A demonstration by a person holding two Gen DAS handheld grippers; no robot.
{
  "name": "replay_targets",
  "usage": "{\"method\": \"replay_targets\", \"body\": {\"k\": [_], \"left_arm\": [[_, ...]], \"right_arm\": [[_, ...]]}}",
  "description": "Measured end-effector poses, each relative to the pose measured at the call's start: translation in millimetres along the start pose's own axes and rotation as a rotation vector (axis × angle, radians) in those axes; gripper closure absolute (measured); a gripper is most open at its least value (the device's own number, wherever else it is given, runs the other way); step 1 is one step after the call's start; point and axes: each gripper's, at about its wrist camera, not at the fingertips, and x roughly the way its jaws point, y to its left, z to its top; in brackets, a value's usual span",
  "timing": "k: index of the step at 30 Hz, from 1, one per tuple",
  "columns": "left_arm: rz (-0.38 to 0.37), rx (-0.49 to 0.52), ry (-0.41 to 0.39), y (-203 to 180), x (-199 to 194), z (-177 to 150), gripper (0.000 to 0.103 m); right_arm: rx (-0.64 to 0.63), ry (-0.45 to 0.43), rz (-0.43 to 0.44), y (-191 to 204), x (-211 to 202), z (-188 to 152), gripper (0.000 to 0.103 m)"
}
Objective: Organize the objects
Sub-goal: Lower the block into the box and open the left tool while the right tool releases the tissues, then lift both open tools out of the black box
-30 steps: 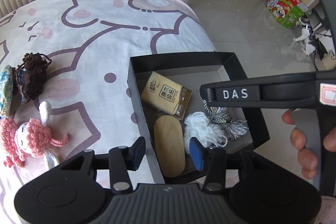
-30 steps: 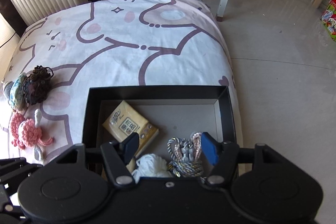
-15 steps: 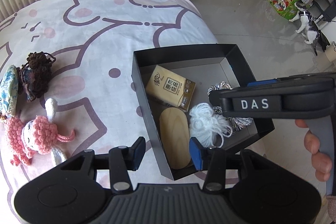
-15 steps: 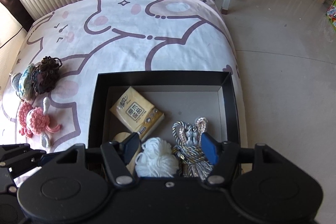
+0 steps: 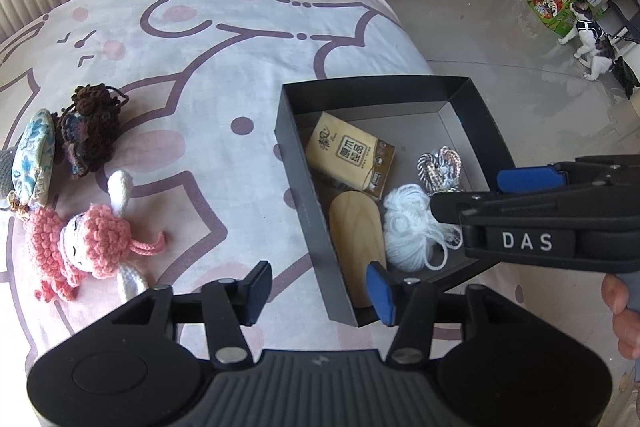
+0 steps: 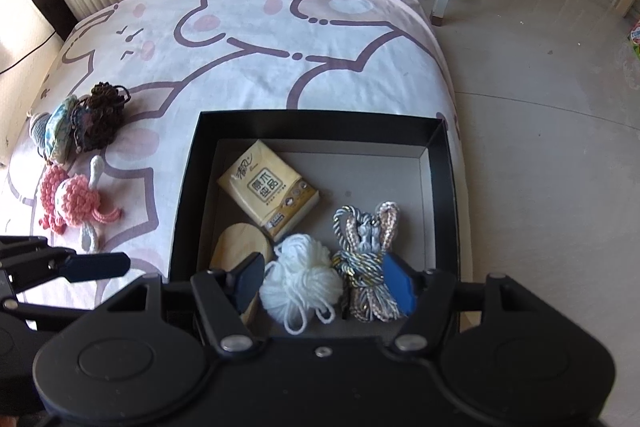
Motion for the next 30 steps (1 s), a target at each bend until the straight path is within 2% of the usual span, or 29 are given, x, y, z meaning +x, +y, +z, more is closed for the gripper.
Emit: {"method": "replay_targets", "body": {"k": [9,16,18,21,30], "left_arm": [[0.047,-0.022,-0.003,12,-3,-4,0.02],[0.083,-0.046,-0.005,26,-5,-7,0.002],[0.091,-0.052,-0.008,31,-7,-8,0.0],[0.098,-0.069,-0.01,39,-10,-9,0.0],[0.132,-0.115,-0.051,77,-31,-10,0.0]], "right_arm": [[-0.059,-0.003,-0.025,12,-1,-5,0.025],[-0.056,-0.027,-0.044,11,-6,-6,0.01],[-0.052,-0.035,-0.056,12,-7,-6,0.003],[-0.053,-0.037,-0.064,12,-8,-6,0.0],[-0.061,-0.064,-0.078,28,-14,0,0.0]]}}
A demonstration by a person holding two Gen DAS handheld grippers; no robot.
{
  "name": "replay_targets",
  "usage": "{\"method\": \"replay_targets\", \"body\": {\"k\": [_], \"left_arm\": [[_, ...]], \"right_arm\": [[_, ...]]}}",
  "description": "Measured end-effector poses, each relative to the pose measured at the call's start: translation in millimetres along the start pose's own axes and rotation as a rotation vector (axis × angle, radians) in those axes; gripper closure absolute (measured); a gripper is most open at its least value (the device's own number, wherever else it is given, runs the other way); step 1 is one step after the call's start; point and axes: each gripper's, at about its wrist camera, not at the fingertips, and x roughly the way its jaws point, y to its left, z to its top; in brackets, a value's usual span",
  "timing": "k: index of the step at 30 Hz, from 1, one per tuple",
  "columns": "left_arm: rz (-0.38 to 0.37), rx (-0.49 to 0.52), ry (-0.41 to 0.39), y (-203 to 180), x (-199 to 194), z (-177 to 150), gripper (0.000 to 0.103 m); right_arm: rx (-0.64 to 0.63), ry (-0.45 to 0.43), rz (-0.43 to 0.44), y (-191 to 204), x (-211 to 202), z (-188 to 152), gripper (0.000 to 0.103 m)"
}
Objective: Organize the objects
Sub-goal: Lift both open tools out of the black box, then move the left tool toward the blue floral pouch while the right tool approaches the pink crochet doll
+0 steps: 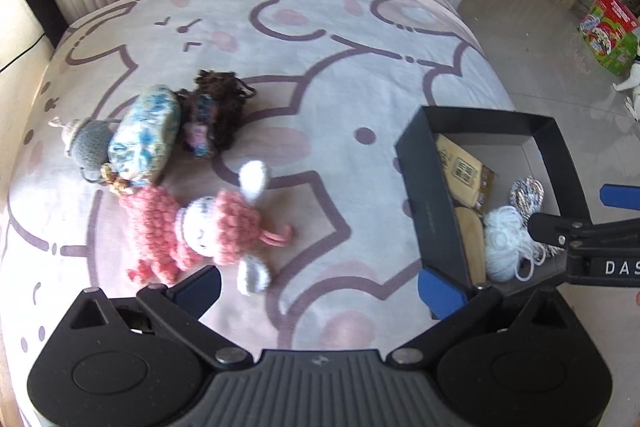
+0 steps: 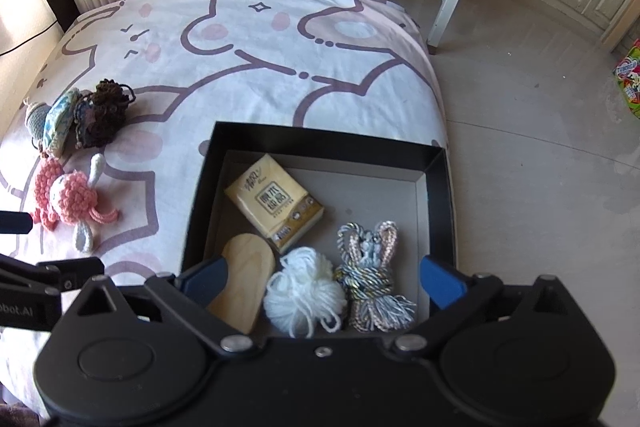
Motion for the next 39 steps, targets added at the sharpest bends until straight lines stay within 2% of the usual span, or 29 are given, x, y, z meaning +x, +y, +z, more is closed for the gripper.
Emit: {"method": "replay_targets", "body": {"k": [8,20,24,34,39], "left_arm": [[0.042,-0.052,-0.052,48,-19,5,0.0],[0.072,-0.13,-0.11,109,-37,0,0.0],[0.08,-0.134,-0.149,122,-41,-3,0.0],[0.085,-0.179,-0.164,148,-36,1,0.006],[0.073,-0.193,-0.192,154,-34,10,0.009]], "right_arm": [[-0.02,-0.053,0.019,35,-9,19,0.0],[-0.064,-0.082,0.064,88,-7,38,0.0],[-0.079,-0.082,0.074,102,-4,41,0.0],[-0.106,-0.094,0.117,129,2,49,0.0],[-0.14,-0.089,0.169,145,10,51,0.003]]}}
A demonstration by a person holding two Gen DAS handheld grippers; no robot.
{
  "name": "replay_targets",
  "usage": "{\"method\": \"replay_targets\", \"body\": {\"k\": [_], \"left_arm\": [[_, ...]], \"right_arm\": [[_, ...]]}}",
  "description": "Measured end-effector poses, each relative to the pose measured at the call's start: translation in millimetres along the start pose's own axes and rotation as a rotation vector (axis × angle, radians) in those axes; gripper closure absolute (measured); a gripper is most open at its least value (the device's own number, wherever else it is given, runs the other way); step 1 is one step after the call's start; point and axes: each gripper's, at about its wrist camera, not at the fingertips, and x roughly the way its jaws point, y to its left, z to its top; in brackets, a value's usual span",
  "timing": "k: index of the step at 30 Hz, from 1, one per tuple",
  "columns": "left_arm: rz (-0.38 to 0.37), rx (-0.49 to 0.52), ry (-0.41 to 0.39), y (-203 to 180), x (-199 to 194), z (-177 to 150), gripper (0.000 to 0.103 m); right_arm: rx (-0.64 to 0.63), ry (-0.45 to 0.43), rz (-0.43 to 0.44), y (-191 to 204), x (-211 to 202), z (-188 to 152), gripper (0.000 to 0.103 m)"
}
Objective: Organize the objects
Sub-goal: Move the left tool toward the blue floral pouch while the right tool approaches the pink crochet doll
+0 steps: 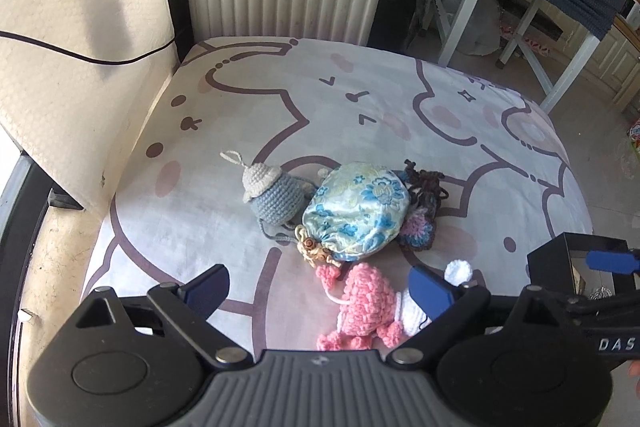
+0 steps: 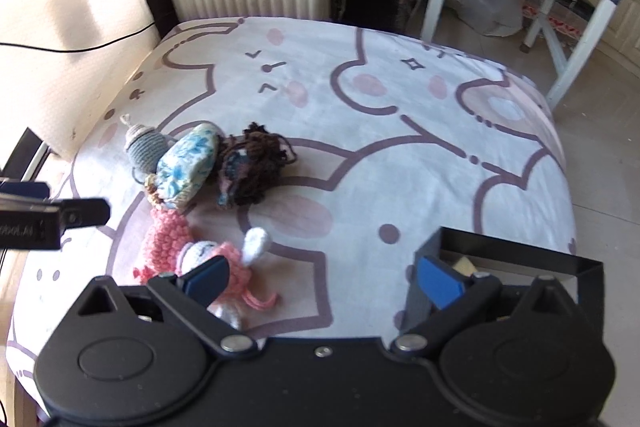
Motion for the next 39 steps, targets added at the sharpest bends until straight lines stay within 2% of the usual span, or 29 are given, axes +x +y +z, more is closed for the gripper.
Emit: {"method": "replay_targets", "body": {"k": [4,10,19,25,28,35,38,39], "left_arm": [[-0.017,-0.011,0.001,1,5,12,0.013],[-0.053,-0.032,0.047,-2,24,24,0.02],[-0.029,0.054,0.105,-20,57,28,0.02],[-0.029,0.08,0.132,-25,76,31,0.021],[-0.031,0.087,0.152,-28,85,32,0.026],[-0.023,0.104,0.197,-30,103,28,0.035],[-0.012,0.093,0.179,-30,104,31,0.045],[-0.023,0.089,0.177,-31,104,33,0.054]], "right_arm": [[-0.049,0.005,0.035,15,10,1,0.005],[-0.135,0.041,0.07,35,31,1,0.007],[-0.255,0.088,0.101,56,63,-2,0.008],[-0.279,0.105,0.14,66,82,1,0.011],[-0.284,0.11,0.156,69,89,3,0.017],[-0.277,0.132,0.186,69,98,6,0.017],[-0.28,0.133,0.193,69,97,6,0.02],[-0.284,0.134,0.192,69,96,6,0.021]]}}
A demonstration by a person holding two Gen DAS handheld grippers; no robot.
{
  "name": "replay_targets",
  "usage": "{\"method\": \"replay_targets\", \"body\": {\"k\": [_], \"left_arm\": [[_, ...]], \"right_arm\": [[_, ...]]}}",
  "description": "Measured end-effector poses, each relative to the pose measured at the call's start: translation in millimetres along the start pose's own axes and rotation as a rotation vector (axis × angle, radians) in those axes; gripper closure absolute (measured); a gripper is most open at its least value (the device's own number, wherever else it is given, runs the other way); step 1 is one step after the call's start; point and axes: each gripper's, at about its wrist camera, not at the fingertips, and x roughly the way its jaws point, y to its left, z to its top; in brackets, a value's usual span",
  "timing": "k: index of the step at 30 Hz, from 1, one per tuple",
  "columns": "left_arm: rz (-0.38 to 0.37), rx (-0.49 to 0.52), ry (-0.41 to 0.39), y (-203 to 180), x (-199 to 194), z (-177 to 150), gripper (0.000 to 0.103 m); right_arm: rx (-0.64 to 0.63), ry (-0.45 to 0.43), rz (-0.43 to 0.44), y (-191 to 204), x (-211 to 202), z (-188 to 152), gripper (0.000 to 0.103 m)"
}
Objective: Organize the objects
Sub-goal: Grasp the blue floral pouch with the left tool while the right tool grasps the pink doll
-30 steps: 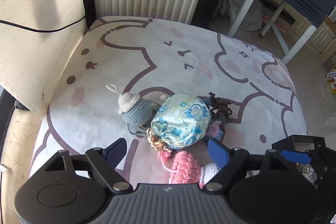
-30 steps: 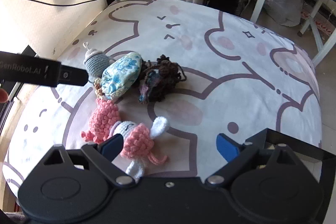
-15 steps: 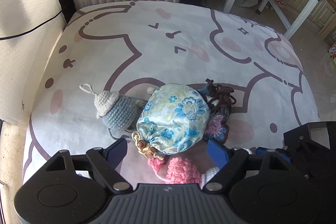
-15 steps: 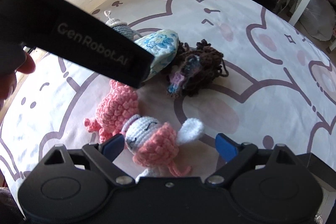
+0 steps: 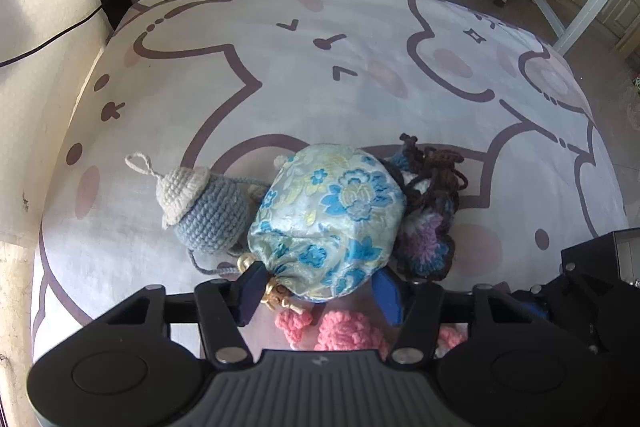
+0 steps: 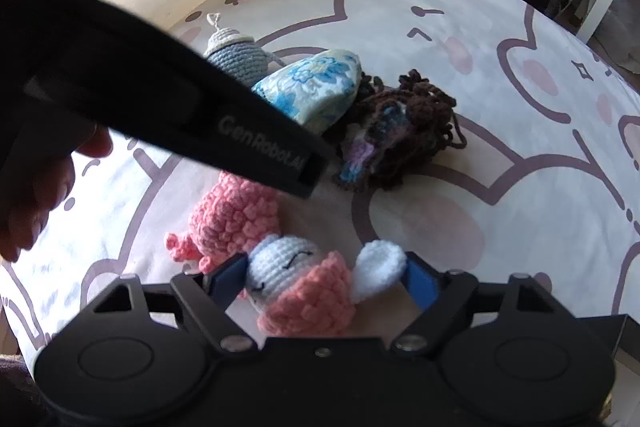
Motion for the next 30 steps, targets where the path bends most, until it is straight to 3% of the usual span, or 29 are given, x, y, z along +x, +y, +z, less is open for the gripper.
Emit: {"method": "replay_targets", "body": {"k": [2,4,6,10,21,30], "left_arm": [[-0.003,-0.007,0.0,-1,0,1,0.057],[-0.007,0.007,-0.005,-5,1,1,0.068],[-0.025,0.017,-0.004,-9,0,1,0.079],[-0.019,0.047,-0.023,-14,-3,0,0.087],[-0.058,0.055,-0.018,-1,-16,-5,0.092],[-0.017,0.105,-0.018,-10,-11,-14,0.091]], "right_arm": [[-0.009,-0.001,0.002,3,-3,0,0.029],[-0.015,-0.007,0.028,5,-8,-1,0.04],[-0.021,0.011,0.036,6,-10,-3,0.04],[-0.028,0.018,0.048,5,-14,-8,0.041],[-0.039,0.118,0.058,3,-24,-29,0.042],[-0.103,0.107,-0.011,19,-20,-33,0.039]]}}
